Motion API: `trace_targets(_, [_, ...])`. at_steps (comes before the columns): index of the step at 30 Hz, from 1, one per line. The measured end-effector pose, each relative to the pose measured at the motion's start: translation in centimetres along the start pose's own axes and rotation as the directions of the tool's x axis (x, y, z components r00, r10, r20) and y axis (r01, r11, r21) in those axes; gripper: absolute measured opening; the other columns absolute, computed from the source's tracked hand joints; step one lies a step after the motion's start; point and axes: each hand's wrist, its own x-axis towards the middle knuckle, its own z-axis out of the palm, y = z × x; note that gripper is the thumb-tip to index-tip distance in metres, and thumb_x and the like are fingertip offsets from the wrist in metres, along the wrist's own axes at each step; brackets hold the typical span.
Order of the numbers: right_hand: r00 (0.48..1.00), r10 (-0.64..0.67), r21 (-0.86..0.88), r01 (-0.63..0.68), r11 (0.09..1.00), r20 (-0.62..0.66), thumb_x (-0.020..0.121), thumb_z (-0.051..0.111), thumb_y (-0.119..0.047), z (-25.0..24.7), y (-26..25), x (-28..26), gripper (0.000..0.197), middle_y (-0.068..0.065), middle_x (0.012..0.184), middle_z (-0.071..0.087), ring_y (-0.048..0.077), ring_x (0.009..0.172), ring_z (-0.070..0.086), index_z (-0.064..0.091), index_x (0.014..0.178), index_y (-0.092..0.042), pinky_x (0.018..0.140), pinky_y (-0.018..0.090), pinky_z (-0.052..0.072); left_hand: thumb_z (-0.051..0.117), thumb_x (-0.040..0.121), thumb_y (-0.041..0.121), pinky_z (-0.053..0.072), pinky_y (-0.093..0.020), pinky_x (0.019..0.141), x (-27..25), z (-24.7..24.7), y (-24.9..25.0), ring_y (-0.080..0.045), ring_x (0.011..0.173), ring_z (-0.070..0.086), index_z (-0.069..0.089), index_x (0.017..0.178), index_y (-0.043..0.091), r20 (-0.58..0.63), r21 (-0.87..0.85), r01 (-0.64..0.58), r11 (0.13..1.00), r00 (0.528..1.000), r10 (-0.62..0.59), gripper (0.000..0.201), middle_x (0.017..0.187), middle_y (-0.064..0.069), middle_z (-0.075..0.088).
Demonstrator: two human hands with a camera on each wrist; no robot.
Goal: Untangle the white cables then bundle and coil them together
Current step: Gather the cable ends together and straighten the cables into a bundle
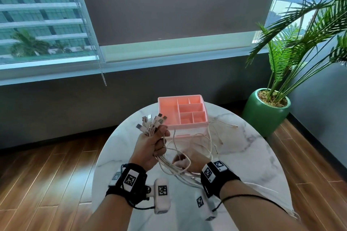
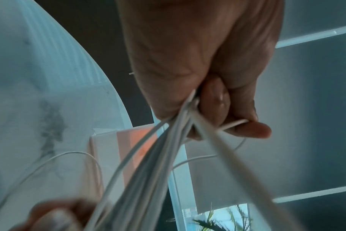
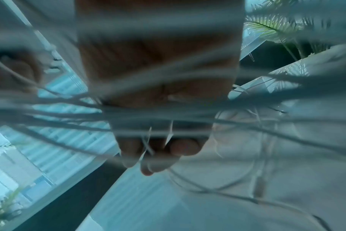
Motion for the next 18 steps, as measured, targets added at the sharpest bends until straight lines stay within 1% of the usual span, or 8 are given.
trace_targets(2, [0.999, 0.054, -0.156, -0.053, 0.986, 0.003, 0.087, 0.069, -0.015, 0.2, 1.9, 0.1, 0.005, -0.005, 0.073, 0.065, 0.01, 0.069, 0.06, 0.074, 0.088, -0.015, 0.06, 0.012, 0.042, 0.062, 0.089, 0.018, 0.016, -0.017, 0.036, 0.1, -0.7, 0.7, -0.001, 0.038, 0.025, 0.062, 0.085, 0.012, -0.013, -0.05, -0.032, 0.998, 0.999, 0.032, 0.007, 0.072, 0.002, 0.06])
trace_targets(4, [0.985, 0.173, -0.215, -0.169, 0.962, -0.001, 0.085, 0.069, -0.016, -0.1, 3.8, -0.2, 0.006, -0.004, 0.074, 0.067, 0.008, 0.069, 0.061, 0.075, 0.086, -0.016, 0.062, 0.012, 0.044, 0.061, 0.09, 0.02, 0.015, -0.017, 0.037, 0.0, -1.4, 1.1, -0.001, 0.038, 0.026, 0.062, 0.083, 0.014, -0.029, -0.068, -0.046, 0.997, 0.999, 0.044, 0.008, 0.072, 0.003, 0.059])
trace_targets(5, [0.974, 0.226, -0.176, -0.225, 0.958, -0.018, 0.086, 0.066, -0.013, -0.6, 4.5, -0.3, 0.009, -0.001, 0.076, 0.069, 0.009, 0.066, 0.062, 0.075, 0.086, -0.015, 0.064, 0.018, 0.048, 0.062, 0.089, 0.02, 0.014, -0.017, 0.037, 0.0, -1.7, 1.1, -0.001, 0.039, 0.026, 0.063, 0.082, 0.015, -0.036, -0.066, -0.046, 0.997, 0.998, 0.044, 0.009, 0.072, 0.003, 0.059])
trace_targets(7, [0.966, 0.247, 0.031, -0.245, 0.969, -0.071, 0.092, 0.061, -0.007, -2.2, 4.3, -0.6, 0.012, 0.005, 0.075, 0.071, 0.013, 0.057, 0.063, 0.071, 0.087, -0.009, 0.056, 0.026, 0.052, 0.064, 0.087, 0.019, 0.015, -0.017, 0.036, 0.0, -2.2, 0.7, -0.001, 0.039, 0.026, 0.064, 0.08, 0.014, -0.058, -0.05, -0.037, 0.998, 0.998, 0.034, 0.008, 0.072, 0.001, 0.058])
trace_targets(10, [0.948, 0.125, 0.369, -0.008, 0.929, -0.294, 0.099, 0.057, -0.007, -6.3, 0.2, -1.0, 0.014, 0.015, 0.08, 0.073, 0.017, 0.051, 0.064, 0.069, 0.092, -0.007, 0.048, 0.027, 0.052, 0.065, 0.088, 0.015, 0.014, -0.018, 0.036, 0.2, -2.7, -0.6, -0.002, 0.037, 0.025, 0.062, 0.074, 0.013, -0.102, -0.018, -0.003, 1.0, 0.995, 0.001, 0.015, 0.071, -0.002, 0.057])
trace_targets(13, [0.851, 0.027, 0.54, 0.308, 0.783, -0.525, 0.101, 0.053, -0.012, -11.1, -5.5, -2.7, 0.015, 0.022, 0.086, 0.071, 0.026, 0.053, 0.063, 0.067, 0.102, -0.008, 0.048, 0.028, 0.051, 0.066, 0.088, 0.014, 0.013, -0.018, 0.037, 0.4, -3.2, -2.0, -0.003, 0.037, 0.025, 0.058, 0.076, 0.011, -0.145, 0.018, 0.027, 0.999, 0.989, -0.024, 0.014, 0.071, -0.004, 0.056])
trace_targets(15, [0.782, -0.06, 0.521, 0.468, 0.714, -0.621, 0.1, 0.054, -0.009, -14.1, -8.8, -4.3, 0.016, 0.019, 0.086, 0.07, 0.029, 0.061, 0.065, 0.068, 0.107, -0.006, 0.052, 0.031, 0.053, 0.066, 0.089, 0.013, 0.013, -0.017, 0.037, 0.6, -3.5, -2.7, -0.002, 0.037, 0.024, 0.059, 0.075, 0.011, -0.166, 0.043, 0.044, 0.998, 0.985, -0.036, 0.015, 0.072, -0.005, 0.054])
trace_targets(18, [0.599, -0.289, 0.148, 0.573, 0.806, -0.747, 0.091, 0.065, 0.001, -17.5, -11.7, -6.3, 0.019, 0.0, 0.081, 0.072, 0.016, 0.071, 0.067, 0.074, 0.095, -0.016, 0.062, 0.024, 0.054, 0.063, 0.094, 0.009, 0.013, -0.017, 0.037, 0.7, -3.5, -3.1, -0.003, 0.036, 0.024, 0.059, 0.074, 0.01, -0.178, 0.07, 0.057, 0.996, 0.983, -0.044, 0.021, 0.07, -0.006, 0.054])
